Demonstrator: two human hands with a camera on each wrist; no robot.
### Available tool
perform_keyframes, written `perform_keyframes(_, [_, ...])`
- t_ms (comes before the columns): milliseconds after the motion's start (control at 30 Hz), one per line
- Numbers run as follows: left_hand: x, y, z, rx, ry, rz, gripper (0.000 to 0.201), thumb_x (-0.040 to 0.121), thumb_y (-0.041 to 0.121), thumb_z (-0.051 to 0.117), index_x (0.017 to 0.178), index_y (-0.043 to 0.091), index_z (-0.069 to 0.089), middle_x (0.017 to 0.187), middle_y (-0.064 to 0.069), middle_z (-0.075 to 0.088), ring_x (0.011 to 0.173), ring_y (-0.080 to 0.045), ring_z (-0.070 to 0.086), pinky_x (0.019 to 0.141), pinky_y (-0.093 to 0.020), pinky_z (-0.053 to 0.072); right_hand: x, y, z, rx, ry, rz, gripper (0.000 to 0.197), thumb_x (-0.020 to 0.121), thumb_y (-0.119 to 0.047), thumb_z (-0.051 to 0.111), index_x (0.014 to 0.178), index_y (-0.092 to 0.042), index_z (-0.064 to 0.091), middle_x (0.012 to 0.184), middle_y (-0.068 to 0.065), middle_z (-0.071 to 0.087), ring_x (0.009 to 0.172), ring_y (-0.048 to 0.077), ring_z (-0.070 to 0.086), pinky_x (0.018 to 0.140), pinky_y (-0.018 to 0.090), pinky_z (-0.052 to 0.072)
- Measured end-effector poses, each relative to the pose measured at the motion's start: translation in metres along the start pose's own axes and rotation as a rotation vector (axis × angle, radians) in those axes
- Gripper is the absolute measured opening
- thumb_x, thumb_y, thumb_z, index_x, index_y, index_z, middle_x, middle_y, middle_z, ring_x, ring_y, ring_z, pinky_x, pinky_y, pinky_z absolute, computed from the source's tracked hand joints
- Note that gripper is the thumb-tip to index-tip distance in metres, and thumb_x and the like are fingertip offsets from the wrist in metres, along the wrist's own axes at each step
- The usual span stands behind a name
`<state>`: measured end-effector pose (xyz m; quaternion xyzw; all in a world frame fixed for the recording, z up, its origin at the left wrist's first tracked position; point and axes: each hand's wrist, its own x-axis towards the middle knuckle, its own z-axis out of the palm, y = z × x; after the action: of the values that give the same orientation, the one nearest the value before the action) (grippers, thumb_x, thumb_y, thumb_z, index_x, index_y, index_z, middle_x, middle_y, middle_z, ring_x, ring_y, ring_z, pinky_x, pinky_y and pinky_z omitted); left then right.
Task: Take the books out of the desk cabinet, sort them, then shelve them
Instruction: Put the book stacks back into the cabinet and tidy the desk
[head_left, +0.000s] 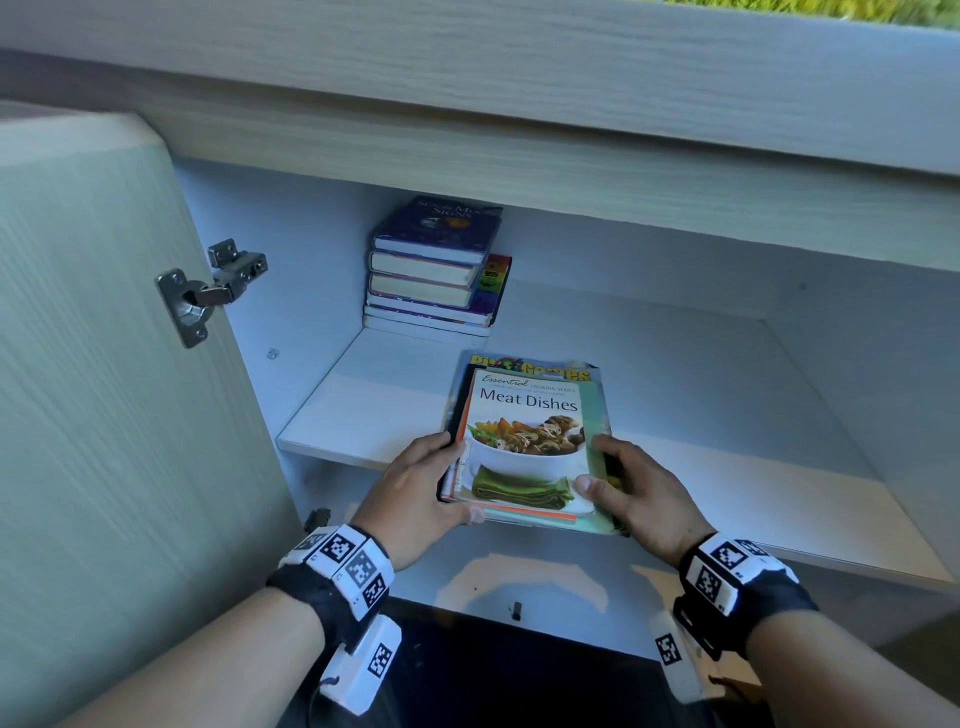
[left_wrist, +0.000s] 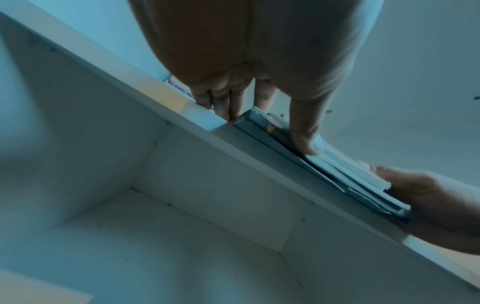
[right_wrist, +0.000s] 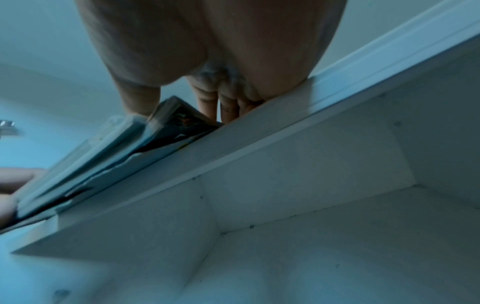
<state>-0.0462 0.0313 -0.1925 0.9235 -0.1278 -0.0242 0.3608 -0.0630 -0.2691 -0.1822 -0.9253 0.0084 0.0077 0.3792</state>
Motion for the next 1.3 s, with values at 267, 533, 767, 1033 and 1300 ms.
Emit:
perform_keyframes(267, [-0.003,-0.01,-0.009,0.126,0.013,0.005,0.087,0.079,0.059,0.074,0.155,0.034,0.038,0.161,0.008,0.035,0.148,-0.014,0.026,0.123,-0.035,0.021,-0.003,-0.004,-0.003,-0.063,-0.052,0.008,0.078,0.071,-0.082,0.052,0.139,-0.043,0.052,0.153,-0.011,0.05,0.13,0.015,0.053,0.11,0.039,0.046])
perform_keyframes(533, [0.009,0.0,-0.004,0.169,-0.029,0.058,0.085,0.079,0.062,0.072,0.153,0.033,0.041,0.158,0.007,0.042,0.144,-0.017,0.036,0.121,-0.038,0.028,-0.027,0.0,-0.018,-0.323,-0.209,-0.089,0.122,0.057,-0.101,0.049,0.156,-0.032,0.033,0.158,-0.014,0.036,0.143,0.013,0.041,0.118,0.039,0.039])
perform_keyframes(767, [0.027,0.029,0.013,0.176,-0.055,0.106,0.079,0.083,0.054,0.071,0.152,0.029,0.043,0.156,0.007,0.045,0.142,-0.018,0.038,0.12,-0.038,0.026,-0.029,0.019,-0.038,-0.502,-0.177,-0.031,0.136,0.047,-0.108,0.03,0.157,-0.029,0.034,0.168,-0.001,0.026,0.151,0.019,0.032,0.12,0.035,0.034])
perform_keyframes(1033, [0.066,0.047,0.02,0.32,-0.117,0.002,0.077,0.086,0.058,0.059,0.153,0.027,0.035,0.158,0.004,0.04,0.144,-0.025,0.036,0.119,-0.055,0.025,0.02,0.011,-0.05,-0.554,-0.225,-0.045,0.065,0.084,-0.064,0.067,0.141,-0.039,0.05,0.133,-0.003,0.058,0.115,0.018,0.058,0.096,0.032,0.047])
perform_keyframes(1300, [0.062,0.033,-0.012,0.52,-0.297,-0.288,0.103,0.079,0.08,0.046,0.16,0.026,0.011,0.17,-0.006,-0.001,0.156,-0.038,-0.001,0.11,-0.079,0.011,0.071,0.002,-0.049,-0.584,-0.264,-0.016,0.064,0.091,-0.055,0.063,0.148,-0.034,0.043,0.145,0.002,0.055,0.121,0.022,0.058,0.102,0.033,0.047])
